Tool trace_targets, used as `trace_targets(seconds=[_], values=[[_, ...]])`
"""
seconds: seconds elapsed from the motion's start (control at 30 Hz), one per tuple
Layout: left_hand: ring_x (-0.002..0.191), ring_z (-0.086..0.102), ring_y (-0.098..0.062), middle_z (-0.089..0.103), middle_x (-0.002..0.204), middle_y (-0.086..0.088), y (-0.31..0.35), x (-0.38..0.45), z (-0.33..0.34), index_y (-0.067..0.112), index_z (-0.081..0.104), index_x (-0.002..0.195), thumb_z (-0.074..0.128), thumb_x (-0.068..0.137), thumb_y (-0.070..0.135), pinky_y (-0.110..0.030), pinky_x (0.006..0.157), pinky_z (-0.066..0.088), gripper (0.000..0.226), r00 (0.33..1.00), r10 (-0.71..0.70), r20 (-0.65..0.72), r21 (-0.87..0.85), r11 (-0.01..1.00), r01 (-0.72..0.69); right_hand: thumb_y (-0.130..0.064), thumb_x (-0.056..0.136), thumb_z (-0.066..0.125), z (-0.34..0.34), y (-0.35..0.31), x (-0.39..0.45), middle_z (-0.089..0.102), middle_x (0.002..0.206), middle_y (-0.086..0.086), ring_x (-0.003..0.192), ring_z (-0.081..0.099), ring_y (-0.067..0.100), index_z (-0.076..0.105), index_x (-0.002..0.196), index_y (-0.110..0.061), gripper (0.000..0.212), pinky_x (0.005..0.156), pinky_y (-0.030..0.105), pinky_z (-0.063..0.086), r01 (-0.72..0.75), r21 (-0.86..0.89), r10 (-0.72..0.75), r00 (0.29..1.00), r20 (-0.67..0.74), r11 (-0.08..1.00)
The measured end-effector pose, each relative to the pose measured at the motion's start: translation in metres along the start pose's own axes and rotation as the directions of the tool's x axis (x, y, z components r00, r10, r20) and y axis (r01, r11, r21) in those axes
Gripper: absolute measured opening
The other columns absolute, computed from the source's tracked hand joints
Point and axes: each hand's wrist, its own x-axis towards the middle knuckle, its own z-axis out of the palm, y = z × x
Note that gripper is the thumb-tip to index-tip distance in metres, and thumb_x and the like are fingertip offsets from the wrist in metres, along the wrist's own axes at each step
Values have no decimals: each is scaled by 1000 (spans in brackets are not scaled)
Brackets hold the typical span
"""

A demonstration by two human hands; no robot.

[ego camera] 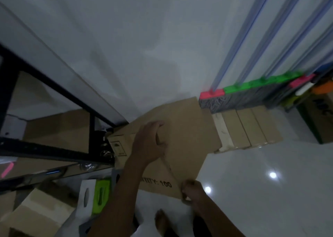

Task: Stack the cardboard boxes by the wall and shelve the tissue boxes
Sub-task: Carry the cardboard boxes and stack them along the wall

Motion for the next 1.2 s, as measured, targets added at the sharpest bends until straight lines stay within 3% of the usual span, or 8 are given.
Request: trace_targets(seconds=[0.23,0.4,0.53,0.67,0.77,0.97,1.1,1.2], values=[[120,53,-20,59,131,6,-33,23,5,26,58,137,77,71,24,-41,99,48,69,994,100,37,-42,994,-99,-1,94,52,15,8,19,54,79,8,80,54,22,59,86,-1,11,85,39,49,-61,-106,60,998,-9,993],[125,51,-20,56,135,5,-20,30,7,27,56,139,74,76,34,-43,104,45,66,991,130,34,-60,990,-128,-51,91,62,-10,-14,58,55,139,14,124,56,35,36,152,-17,74,102,51,49,195,-134,-222,946,-236,972],[124,51,-20,57,135,6,-21,26,9,27,57,139,70,73,37,-45,105,45,68,989,146,28,-59,988,-145,-29,92,72,-21,-103,47,44,150,18,138,41,33,40,150,-7,70,112,40,37,604,-450,-741,627,-240,657],[120,54,-25,61,133,3,-39,14,0,27,62,136,75,70,29,-45,103,46,67,973,208,98,-23,978,-206,-43,93,50,-13,-170,56,40,153,21,143,36,38,47,147,-11,63,116,46,31,666,-720,-869,457,189,194],[116,59,-26,66,130,4,-62,8,-9,24,67,131,74,68,33,-46,105,41,64,943,294,154,42,952,-304,-59,98,34,-1,-188,62,37,159,4,149,25,31,45,148,-34,57,118,57,23,510,-850,-670,588,454,-129],[145,36,-32,43,155,-12,-112,-7,-27,18,59,141,87,71,14,-42,117,29,75,967,219,127,111,966,-233,-72,96,27,19,-114,59,28,164,0,151,24,24,32,153,-41,64,122,46,19,631,-740,-663,660,353,233],[147,20,-15,35,159,-6,-143,-23,-40,19,55,145,88,73,6,-31,118,16,80,975,171,142,142,971,-191,-69,85,60,29,-84,70,6,168,-2,154,6,23,5,157,-44,94,123,49,12,628,-778,-641,593,487,-11],[150,25,-27,38,159,-8,-168,-33,-44,19,53,146,87,73,2,-36,120,19,82,979,137,150,197,966,-166,-67,74,72,40,-82,83,-3,168,-2,154,1,31,-10,154,-50,116,119,62,12,458,-887,-613,683,397,-63]])
